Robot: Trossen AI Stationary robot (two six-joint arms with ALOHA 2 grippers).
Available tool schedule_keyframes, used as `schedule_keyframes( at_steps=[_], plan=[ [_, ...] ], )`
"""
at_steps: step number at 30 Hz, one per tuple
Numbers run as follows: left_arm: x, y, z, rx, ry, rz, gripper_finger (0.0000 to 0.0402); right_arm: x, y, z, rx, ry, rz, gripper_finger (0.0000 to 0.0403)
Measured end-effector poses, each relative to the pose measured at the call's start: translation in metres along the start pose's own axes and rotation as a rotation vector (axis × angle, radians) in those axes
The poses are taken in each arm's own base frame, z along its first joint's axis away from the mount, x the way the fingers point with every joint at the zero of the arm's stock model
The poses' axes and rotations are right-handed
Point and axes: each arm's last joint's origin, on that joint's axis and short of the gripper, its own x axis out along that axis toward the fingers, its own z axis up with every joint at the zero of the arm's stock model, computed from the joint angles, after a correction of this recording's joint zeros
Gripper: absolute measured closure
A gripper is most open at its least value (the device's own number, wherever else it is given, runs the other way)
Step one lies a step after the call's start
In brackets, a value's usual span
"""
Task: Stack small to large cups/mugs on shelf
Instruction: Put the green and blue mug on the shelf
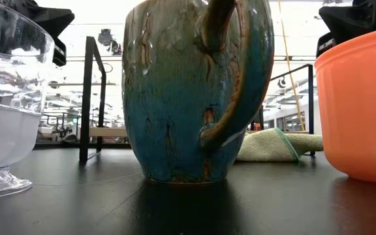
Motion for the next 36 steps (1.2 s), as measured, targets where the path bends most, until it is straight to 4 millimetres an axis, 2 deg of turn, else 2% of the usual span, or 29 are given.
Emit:
schedule_keyframes(
  at_steps=[4, 6, 7, 10, 16, 19, 22, 28, 33, 36],
  plan=[
    [0.000, 0.000, 0.000, -0.015, -0.002, -0.009, 0.0371, 0.001, 0.000, 0.004, -0.002, -0.026, 0.008, 0.0403],
    [0.000, -0.001, 0.001, -0.015, -0.002, -0.032, 0.0371, 0.003, -0.001, -0.004, 0.034, 0.063, 0.010, 0.0403],
    [0.000, -0.001, 0.001, -0.015, -0.004, -0.043, 0.0371, 0.005, -0.001, -0.001, 0.039, 0.092, 0.021, 0.0403],
    [0.000, -0.002, 0.003, -0.016, -0.024, -0.066, 0.0371, 0.016, 0.002, 0.028, 0.001, 0.059, 0.068, 0.0403],
    [0.000, -0.005, 0.009, -0.028, -0.047, -0.100, 0.0371, 0.057, 0.003, 0.061, 0.004, 0.159, 0.129, 0.0403],
    [0.000, -0.005, 0.009, -0.020, -0.045, -0.100, 0.0371, 0.086, 0.005, 0.077, 0.014, 0.226, 0.173, 0.0403],
    [0.000, -0.005, 0.009, -0.014, -0.047, -0.098, 0.0371, 0.116, 0.010, 0.085, 0.011, 0.327, 0.232, 0.0393],
    [0.000, -0.005, 0.009, -0.013, -0.050, -0.094, 0.0371, 0.171, 0.025, 0.102, 0.019, 0.470, 0.327, 0.0325],
    [0.000, -0.004, 0.009, -0.014, -0.047, -0.093, 0.0371, 0.207, 0.037, 0.101, -0.029, 0.595, 0.309, 0.0240],
    [0.000, -0.004, 0.009, -0.014, -0.049, -0.092, 0.0371, 0.222, 0.039, 0.090, -0.076, 0.699, 0.292, 0.0199]
  ],
)
